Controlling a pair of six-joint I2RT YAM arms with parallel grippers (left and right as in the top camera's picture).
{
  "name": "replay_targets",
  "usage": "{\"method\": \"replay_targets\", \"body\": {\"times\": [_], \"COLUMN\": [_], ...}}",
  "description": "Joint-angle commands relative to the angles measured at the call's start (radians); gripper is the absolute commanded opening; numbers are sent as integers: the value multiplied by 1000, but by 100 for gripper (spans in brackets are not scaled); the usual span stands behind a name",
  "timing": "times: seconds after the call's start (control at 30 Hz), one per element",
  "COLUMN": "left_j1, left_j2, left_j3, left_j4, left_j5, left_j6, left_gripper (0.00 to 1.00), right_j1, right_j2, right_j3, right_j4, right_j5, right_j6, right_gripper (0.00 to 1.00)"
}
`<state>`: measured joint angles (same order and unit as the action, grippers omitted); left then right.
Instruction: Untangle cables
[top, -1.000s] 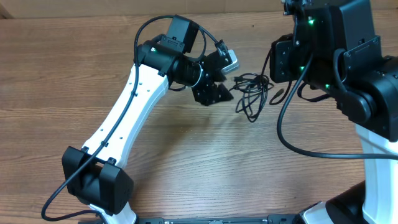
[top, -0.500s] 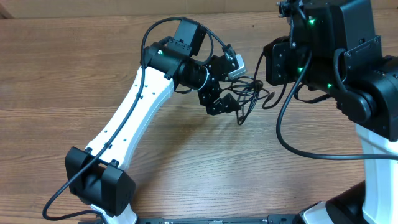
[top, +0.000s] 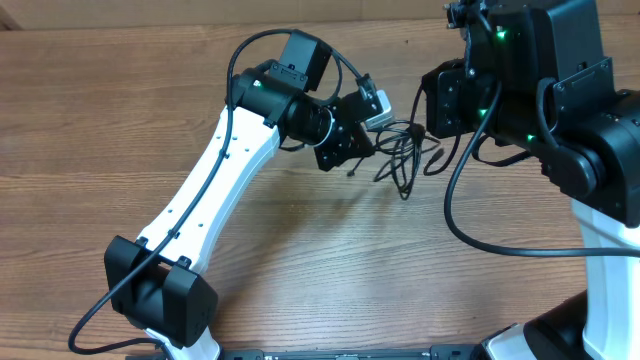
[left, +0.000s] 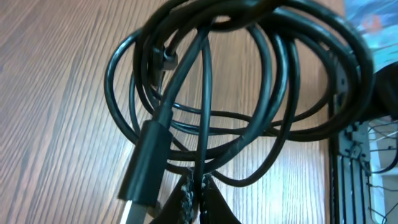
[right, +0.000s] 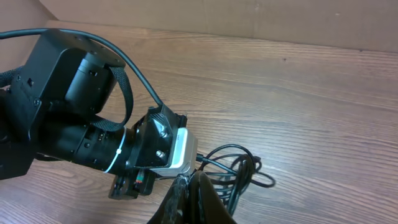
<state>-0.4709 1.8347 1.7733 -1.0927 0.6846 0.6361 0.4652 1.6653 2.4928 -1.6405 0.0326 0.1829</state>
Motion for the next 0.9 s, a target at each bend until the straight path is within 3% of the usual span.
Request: {"method": "replay_targets", "body": {"times": [0.0, 0.13, 0.23, 0.47, 0.73, 0.87], "left_j1": [0, 1, 7, 37, 132, 170], "left_j2": [5, 5, 5, 4, -1, -1], "left_j3": [-4, -4, -4, -4, -3, -3], "left_j4": [-17, -27, -26, -19, 16, 11], "left_j5": [-76, -156, -325, -626, -775, -795], "left_j6": [14, -6, -92, -293, -497, -534], "left_gripper": [4, 4, 4, 4, 4, 4], "right_j1": [-3, -3, -4, -52, -139, -212], "right_j2": [-18, -18, -19, -19, -19, -19], "right_j3": [24, 24, 20, 20, 20, 20], "right_j4": [-3, -34, -53, -53, -53, -53], "right_j5": [45, 152, 306, 401, 402, 401], "right_j6": [-5, 3, 60, 109, 108, 109], "right_gripper": [4, 4, 4, 4, 4, 4]}}
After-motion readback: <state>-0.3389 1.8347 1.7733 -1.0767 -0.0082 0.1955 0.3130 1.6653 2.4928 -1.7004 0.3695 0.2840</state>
